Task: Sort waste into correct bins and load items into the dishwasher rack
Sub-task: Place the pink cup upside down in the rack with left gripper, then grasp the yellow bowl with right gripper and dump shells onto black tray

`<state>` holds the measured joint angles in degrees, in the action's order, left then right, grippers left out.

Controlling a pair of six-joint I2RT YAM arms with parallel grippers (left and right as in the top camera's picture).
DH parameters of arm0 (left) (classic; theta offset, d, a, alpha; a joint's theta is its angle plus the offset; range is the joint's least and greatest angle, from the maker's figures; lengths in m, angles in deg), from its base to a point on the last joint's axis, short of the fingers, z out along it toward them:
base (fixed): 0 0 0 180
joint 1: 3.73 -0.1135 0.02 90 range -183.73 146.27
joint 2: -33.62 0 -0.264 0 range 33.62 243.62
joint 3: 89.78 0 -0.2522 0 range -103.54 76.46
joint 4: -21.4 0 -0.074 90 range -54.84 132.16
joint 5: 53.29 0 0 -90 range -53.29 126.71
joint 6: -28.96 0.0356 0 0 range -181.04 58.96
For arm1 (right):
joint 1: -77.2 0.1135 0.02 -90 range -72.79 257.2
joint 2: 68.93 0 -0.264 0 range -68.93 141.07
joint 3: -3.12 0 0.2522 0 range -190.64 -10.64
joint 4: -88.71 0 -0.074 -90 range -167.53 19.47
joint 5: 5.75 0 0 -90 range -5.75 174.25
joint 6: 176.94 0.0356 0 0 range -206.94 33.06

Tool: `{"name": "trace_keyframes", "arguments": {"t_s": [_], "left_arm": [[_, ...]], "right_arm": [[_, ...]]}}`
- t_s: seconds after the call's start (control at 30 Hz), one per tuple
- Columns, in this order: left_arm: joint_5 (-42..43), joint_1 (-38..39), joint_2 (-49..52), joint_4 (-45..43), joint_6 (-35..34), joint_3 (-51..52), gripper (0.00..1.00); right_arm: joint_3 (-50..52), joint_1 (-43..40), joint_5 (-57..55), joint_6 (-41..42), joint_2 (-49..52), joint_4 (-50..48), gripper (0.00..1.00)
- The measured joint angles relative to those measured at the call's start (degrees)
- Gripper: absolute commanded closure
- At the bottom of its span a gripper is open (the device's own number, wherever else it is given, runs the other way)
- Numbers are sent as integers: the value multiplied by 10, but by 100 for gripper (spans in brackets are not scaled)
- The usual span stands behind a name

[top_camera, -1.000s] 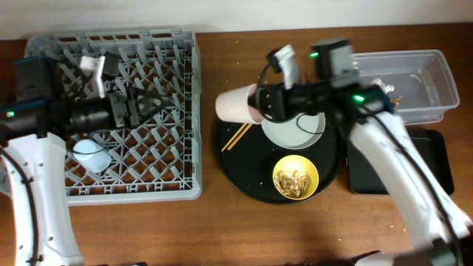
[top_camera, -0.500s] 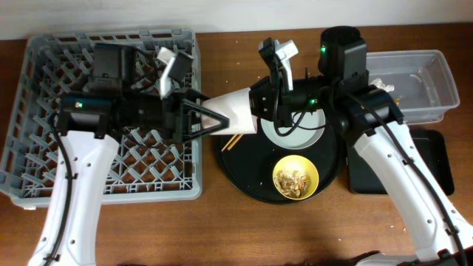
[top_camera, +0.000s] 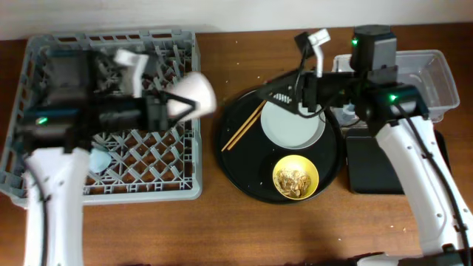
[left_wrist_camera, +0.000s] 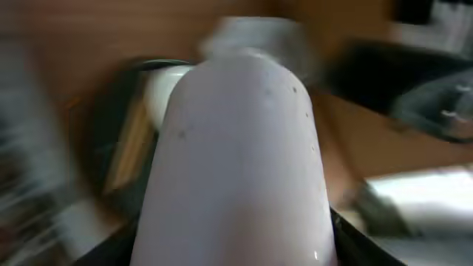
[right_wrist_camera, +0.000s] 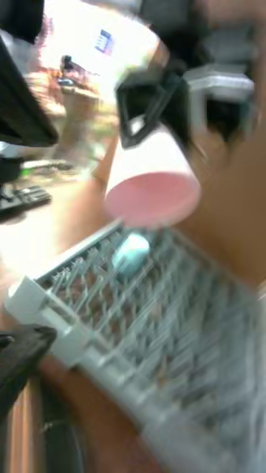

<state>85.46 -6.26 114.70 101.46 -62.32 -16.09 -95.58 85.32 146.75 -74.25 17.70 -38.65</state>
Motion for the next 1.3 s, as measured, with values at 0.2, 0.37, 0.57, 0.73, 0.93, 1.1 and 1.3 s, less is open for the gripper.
{"name": "trace_keyframes", "arguments": {"t_s": [0.2, 0.37, 0.57, 0.73, 0.93, 1.1, 1.3], "left_arm": [[-455, -35, -31, 94, -107, 27, 47], [-502, -35, 68, 65, -141, 99, 47], [-507, -35, 177, 43, -146, 99, 24], [-479, -35, 203, 62, -153, 88, 1], [-437, -35, 204, 200, -132, -148, 2], [-355, -35, 147, 197, -61, -222, 2], [-318, -35, 46, 200, -28, -227, 1]], "right_arm": [[4, 47, -333, 10, 1, 232, 22], [4, 56, -378, 10, 1, 240, 22], [4, 57, -383, 11, 1, 240, 21], [4, 57, -402, 10, 1, 242, 21], [5, 63, -443, 11, 1, 309, 34], [85, 140, -489, 10, 1, 277, 44], [204, 174, -516, 16, 13, 171, 61]]}}
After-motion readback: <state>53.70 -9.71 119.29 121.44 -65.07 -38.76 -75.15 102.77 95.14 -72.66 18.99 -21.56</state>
